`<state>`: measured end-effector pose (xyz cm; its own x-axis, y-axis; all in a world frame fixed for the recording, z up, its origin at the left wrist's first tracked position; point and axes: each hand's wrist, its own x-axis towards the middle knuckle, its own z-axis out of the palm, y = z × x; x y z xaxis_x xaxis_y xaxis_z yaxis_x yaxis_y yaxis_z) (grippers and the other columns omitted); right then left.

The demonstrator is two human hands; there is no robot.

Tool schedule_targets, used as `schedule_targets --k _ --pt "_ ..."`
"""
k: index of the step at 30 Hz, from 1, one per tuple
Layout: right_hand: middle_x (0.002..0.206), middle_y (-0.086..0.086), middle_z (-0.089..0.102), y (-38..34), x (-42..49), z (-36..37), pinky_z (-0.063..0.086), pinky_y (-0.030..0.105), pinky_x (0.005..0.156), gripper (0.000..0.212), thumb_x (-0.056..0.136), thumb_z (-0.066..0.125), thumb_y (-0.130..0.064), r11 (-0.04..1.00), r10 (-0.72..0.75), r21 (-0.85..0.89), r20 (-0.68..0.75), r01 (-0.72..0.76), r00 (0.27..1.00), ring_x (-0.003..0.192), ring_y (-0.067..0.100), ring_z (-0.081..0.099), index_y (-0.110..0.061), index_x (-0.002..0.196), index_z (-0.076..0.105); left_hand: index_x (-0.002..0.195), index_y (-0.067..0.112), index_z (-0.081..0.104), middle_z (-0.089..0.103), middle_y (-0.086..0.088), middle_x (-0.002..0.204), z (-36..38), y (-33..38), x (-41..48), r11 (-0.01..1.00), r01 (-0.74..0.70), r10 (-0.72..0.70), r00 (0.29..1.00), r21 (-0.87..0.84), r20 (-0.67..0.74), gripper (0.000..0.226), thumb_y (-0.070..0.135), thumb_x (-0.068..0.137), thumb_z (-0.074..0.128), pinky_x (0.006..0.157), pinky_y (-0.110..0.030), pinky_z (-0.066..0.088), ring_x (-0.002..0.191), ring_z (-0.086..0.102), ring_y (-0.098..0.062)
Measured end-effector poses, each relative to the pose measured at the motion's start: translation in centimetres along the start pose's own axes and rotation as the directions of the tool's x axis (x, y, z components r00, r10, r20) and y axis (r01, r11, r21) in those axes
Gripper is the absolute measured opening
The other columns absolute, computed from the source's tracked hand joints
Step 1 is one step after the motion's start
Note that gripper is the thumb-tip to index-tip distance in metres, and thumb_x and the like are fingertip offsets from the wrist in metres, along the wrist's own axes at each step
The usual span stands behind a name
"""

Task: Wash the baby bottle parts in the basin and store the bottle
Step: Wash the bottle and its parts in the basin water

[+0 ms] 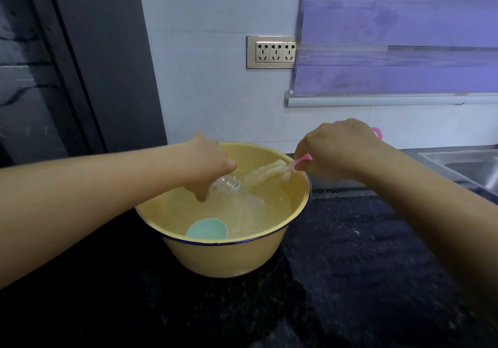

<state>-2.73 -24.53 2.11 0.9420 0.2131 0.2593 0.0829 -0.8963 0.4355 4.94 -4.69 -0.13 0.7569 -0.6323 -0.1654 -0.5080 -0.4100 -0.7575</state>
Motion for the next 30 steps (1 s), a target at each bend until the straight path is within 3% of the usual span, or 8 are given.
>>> schedule_targets --k 3,10,14,18,23,25,27,30 --pt "0.115 -0.004 0.063 0.3 -0.3 -0.6 0.042 0.031 0.072 0.036 0.091 0.043 -0.057 0.993 0.041 0.108 0.009 -0.042 0.999 0.102 0.024 0.059 -0.039 0.112 0.064 0.122 0.021 0.044 0.049 0.007 0.094 1.8 1.1 0.3 0.904 0.076 -0.010 0.988 -0.422 0.156 0.060 0.049 0.075 0.068 0.064 -0.028 0.036 0.085 0.048 -0.021" --pt "0.119 -0.015 0.060 0.7 -0.1 -1.0 0.041 0.031 0.076 0.034 0.084 0.046 -0.067 0.951 0.002 0.308 0.058 -0.020 0.998 0.107 0.013 0.053 -0.053 0.111 0.060 0.113 0.020 0.047 0.052 0.005 0.094 4.1 1.2 1.5 0.639 0.170 -0.067 0.984 -0.750 0.166 0.050 0.040 0.073 0.069 0.066 -0.029 0.040 0.087 0.052 -0.020" --pt "0.117 -0.018 0.061 -0.1 -0.2 -0.9 0.046 0.033 0.083 0.035 0.084 0.048 -0.066 0.953 -0.063 0.304 0.144 0.017 0.988 0.108 0.011 0.053 -0.050 0.111 0.063 0.101 0.021 0.044 0.053 0.003 0.093 5.2 0.8 1.8 0.518 0.168 -0.061 0.985 -0.839 0.160 0.039 0.033 0.074 0.070 0.068 -0.029 0.040 0.086 0.050 -0.020" --pt "0.125 -0.015 0.058 -1.6 0.2 -0.1 0.042 0.031 0.083 0.038 0.086 0.048 -0.062 0.956 -0.134 0.278 0.123 0.096 0.983 0.115 0.014 0.053 -0.050 0.122 0.054 0.123 0.021 0.043 0.047 0.010 0.090 5.7 0.7 1.7 0.481 0.158 0.002 0.983 -0.862 0.182 0.056 0.029 0.076 0.071 0.071 -0.027 0.037 0.091 0.048 -0.018" --pt "0.120 -0.009 0.059 -2.5 1.0 0.3 0.037 0.028 0.071 0.039 0.095 0.046 -0.039 0.955 -0.227 0.210 0.078 0.207 0.971 0.109 0.018 0.057 -0.058 0.129 0.042 0.140 0.030 0.033 0.048 0.008 0.107 6.0 0.6 2.0 0.457 0.138 0.067 0.980 -0.879 0.189 0.072 0.031 0.078 0.071 0.078 -0.024 0.040 0.097 0.048 -0.015" --pt "0.116 -0.005 0.055 -3.4 1.6 0.6 0.032 0.027 0.063 0.040 0.097 0.042 -0.039 0.962 -0.236 0.150 0.047 0.226 0.971 0.104 0.021 0.058 -0.055 0.134 0.037 0.132 0.040 0.038 0.053 0.008 0.103 6.1 0.5 2.1 0.353 0.143 0.091 0.978 -0.924 0.186 0.064 0.030 0.078 0.071 0.073 -0.026 0.048 0.091 0.054 -0.014" --pt "0.109 0.000 0.051 -4.6 2.3 1.1 0.027 0.029 0.051 0.043 0.100 0.037 -0.035 0.964 -0.263 0.045 0.043 0.261 0.964 0.093 0.026 0.060 -0.052 0.140 0.030 0.107 0.046 0.047 0.055 0.010 0.092 5.9 0.5 2.0 0.217 0.138 0.109 0.980 -0.966 0.164 0.043 0.026 0.078 0.072 0.065 -0.028 0.052 0.082 0.056 -0.010" --pt "0.091 0.005 0.037 -6.2 3.1 1.7 0.024 0.029 0.044 0.053 0.100 0.030 -0.018 0.942 -0.317 -0.100 0.057 0.321 0.947 0.067 0.026 0.049 -0.044 0.145 0.021 0.103 0.044 0.050 0.059 0.009 0.096 5.5 0.5 1.9 0.177 0.091 0.127 0.985 -0.980 0.114 0.039 0.026 0.077 0.072 0.070 -0.032 0.055 0.089 0.058 -0.010"
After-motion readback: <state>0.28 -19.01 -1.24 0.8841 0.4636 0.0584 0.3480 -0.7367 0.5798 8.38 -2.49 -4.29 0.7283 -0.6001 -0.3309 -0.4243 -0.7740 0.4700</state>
